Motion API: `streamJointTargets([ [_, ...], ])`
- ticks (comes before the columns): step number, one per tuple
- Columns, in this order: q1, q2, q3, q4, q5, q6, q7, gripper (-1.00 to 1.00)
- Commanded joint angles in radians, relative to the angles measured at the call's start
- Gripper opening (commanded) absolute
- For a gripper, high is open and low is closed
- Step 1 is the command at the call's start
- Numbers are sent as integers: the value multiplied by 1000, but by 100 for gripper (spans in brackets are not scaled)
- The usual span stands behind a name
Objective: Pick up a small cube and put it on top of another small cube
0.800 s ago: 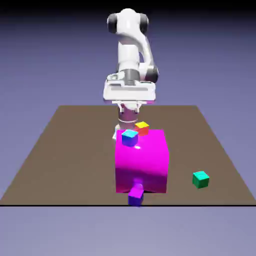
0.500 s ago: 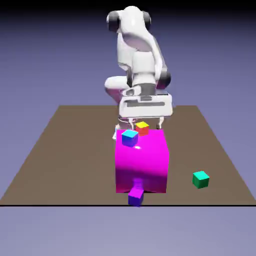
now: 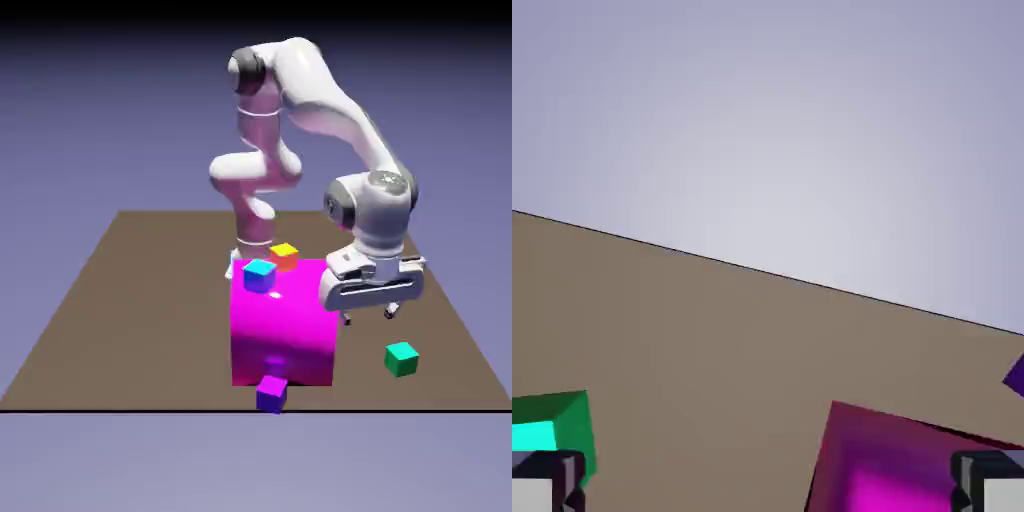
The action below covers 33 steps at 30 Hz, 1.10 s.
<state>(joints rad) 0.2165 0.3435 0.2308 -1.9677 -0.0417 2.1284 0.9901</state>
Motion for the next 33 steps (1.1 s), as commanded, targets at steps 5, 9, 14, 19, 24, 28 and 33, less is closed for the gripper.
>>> streamJointTargets([
  [5, 41, 181, 46, 167, -8, -180, 49, 0],
  [9, 73, 326, 82, 301, -15, -324, 89, 0],
  [14, 106, 482, 117, 405, -24, -431, 130, 0],
  [19, 107, 506, 110, 311, -33, -315, 131, -100],
  [24, 87, 459, 93, 430, -44, -475, 69, -100],
  [28, 33, 415, 15, 411, -107, -486, -105, -100],
  [33, -36, 360, -83, 386, -186, -500, -323, -100],
])
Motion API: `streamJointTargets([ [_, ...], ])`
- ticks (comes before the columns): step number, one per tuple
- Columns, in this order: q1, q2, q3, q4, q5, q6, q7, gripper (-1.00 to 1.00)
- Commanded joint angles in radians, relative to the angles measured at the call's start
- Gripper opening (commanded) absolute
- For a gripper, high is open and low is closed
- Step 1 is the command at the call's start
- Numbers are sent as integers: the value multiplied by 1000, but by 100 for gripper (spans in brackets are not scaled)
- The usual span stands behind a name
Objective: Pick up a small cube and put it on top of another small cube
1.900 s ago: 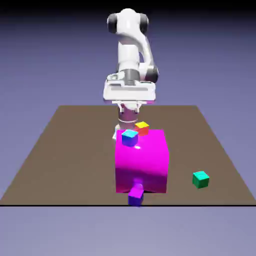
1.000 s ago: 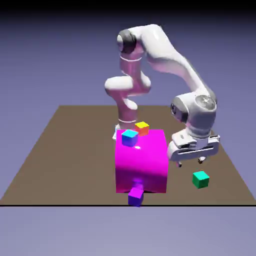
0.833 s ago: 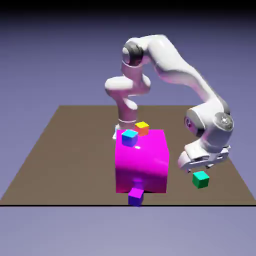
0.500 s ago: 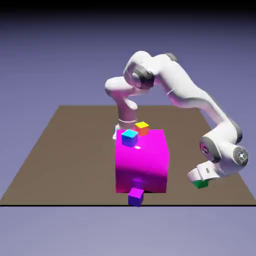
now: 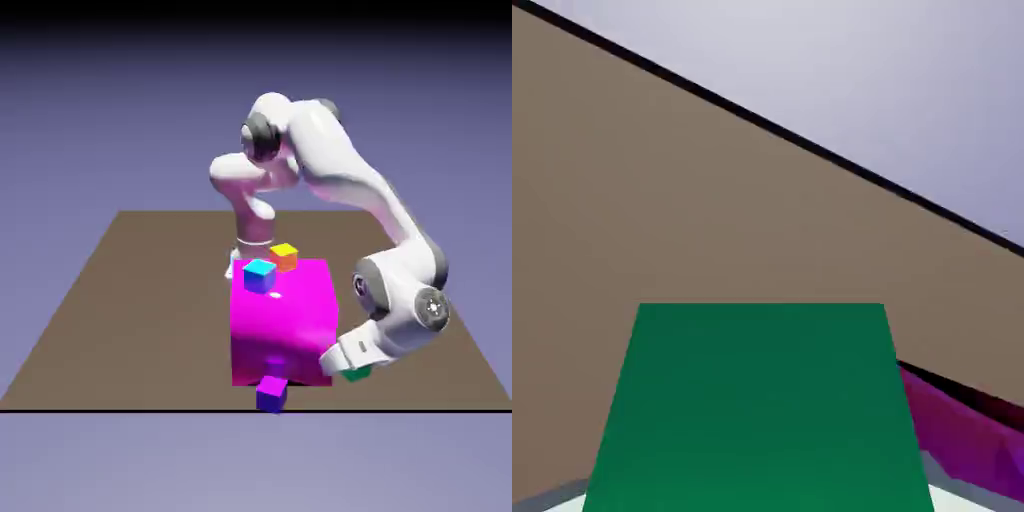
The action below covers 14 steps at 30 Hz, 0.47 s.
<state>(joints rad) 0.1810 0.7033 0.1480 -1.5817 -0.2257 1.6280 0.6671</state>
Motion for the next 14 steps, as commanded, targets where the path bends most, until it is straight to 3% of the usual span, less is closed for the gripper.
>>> streamJointTargets([
  [1, -14, -11, -19, -5, -18, -3, -43, -100],
  [6, -55, -44, -78, -20, -66, -11, -174, -100],
  [10, -75, -21, -89, -154, -84, 145, -151, -100],
  [11, -75, -21, -89, -154, -84, 145, -151, 100],
  [14, -64, -33, -83, -81, -74, 61, -164, 100],
])
